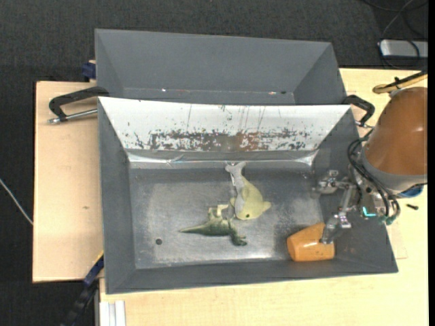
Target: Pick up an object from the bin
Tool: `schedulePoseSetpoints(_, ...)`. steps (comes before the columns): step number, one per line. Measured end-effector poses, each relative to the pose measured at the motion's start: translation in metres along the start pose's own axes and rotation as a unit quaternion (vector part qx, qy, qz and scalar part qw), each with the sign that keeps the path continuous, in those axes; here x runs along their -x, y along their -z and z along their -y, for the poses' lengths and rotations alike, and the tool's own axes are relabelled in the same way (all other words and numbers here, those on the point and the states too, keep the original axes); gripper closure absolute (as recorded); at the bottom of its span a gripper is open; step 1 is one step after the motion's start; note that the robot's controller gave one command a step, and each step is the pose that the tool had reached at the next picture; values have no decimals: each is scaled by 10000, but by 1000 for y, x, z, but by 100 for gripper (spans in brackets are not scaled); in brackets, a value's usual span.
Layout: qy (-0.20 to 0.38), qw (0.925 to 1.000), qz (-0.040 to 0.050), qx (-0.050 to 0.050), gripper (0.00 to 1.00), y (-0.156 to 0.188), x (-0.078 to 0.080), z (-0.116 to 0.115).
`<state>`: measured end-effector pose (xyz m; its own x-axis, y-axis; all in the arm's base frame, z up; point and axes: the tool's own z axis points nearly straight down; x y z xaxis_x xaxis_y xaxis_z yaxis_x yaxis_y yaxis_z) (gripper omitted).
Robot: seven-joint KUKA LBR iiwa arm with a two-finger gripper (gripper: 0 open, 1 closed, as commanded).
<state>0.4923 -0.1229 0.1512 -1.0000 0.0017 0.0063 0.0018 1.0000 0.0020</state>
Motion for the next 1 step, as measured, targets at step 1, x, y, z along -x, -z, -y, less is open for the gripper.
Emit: schedulePoseSetpoints(1,540,9985,59,-5,0,-81,49,-102)
